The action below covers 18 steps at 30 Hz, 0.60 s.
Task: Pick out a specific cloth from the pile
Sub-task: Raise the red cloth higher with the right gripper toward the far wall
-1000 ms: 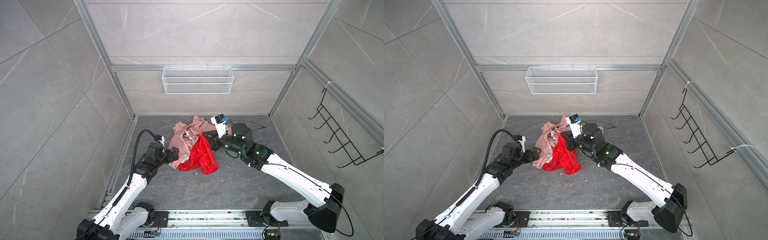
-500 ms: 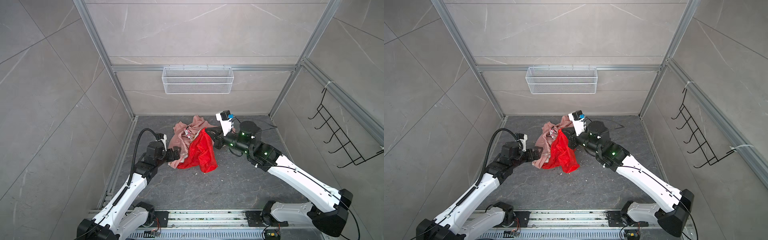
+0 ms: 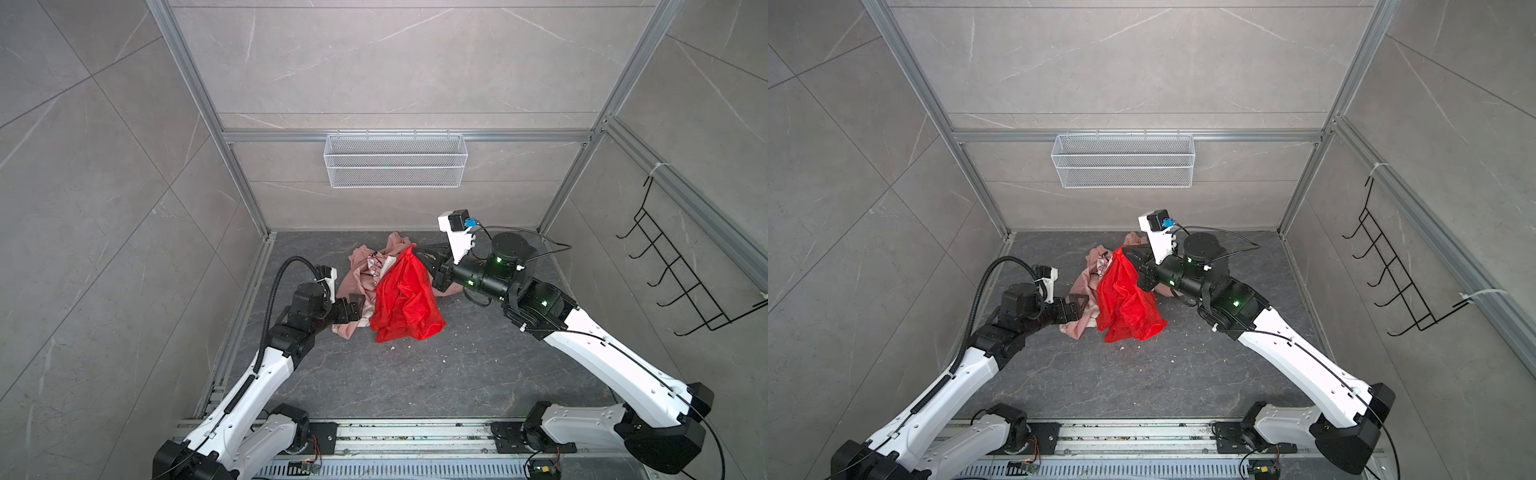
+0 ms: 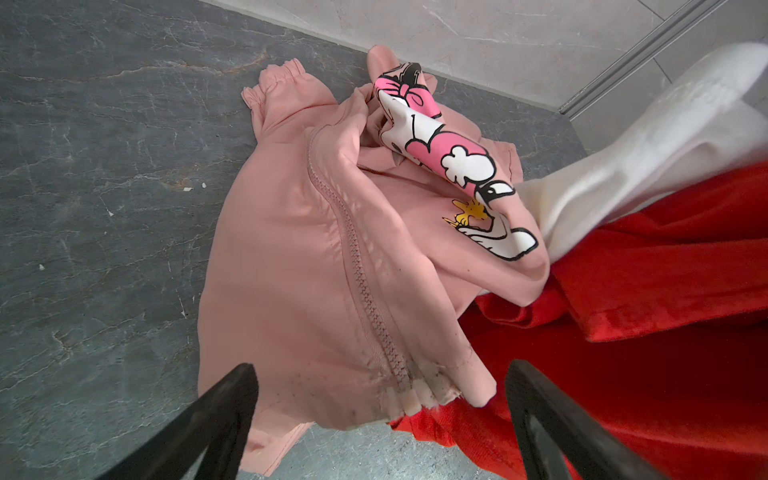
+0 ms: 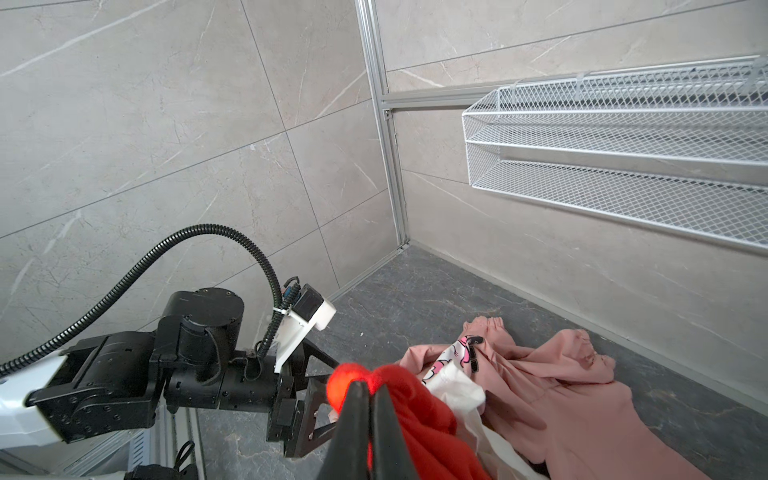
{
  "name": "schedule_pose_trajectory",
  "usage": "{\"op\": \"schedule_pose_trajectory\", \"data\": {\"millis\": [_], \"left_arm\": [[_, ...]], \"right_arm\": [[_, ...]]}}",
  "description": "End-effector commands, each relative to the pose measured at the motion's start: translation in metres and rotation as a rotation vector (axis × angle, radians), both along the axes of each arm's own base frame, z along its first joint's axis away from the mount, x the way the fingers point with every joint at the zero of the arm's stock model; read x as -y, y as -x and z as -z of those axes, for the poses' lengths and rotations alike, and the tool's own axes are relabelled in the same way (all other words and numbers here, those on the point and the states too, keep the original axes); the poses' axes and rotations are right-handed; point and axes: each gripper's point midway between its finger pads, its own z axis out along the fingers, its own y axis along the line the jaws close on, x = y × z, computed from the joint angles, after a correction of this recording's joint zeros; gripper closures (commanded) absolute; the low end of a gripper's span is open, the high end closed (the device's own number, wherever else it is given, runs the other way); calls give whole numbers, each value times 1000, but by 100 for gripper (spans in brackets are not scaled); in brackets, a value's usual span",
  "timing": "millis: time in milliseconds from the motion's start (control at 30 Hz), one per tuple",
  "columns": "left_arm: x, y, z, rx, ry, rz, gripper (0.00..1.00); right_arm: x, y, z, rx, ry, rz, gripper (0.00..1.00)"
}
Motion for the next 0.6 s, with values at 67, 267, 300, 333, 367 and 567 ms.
{"op": "schedule_pose_trajectory", "data": {"millis": [67,267,300,333,367,567], "left_arm": [[4,-1,-23,72,11,30,4],[5,-1,-23,74,9,35,4],[5,-1,-24,77,12,36,4],[6,-1,-26,79,15,38,4],[6,-2,-29,81,19,37,4],[18,0,-44,89,54,102,5]], "right_arm": [[20,17,-65,150,-102,9,100],[24,17,-73,182,-48,26,100],[24,18,-76,188,-46,26,100],[25,18,-78,195,-41,28,100],[24,18,-80,198,-34,26,100],[25,17,-94,205,-26,19,100]]}}
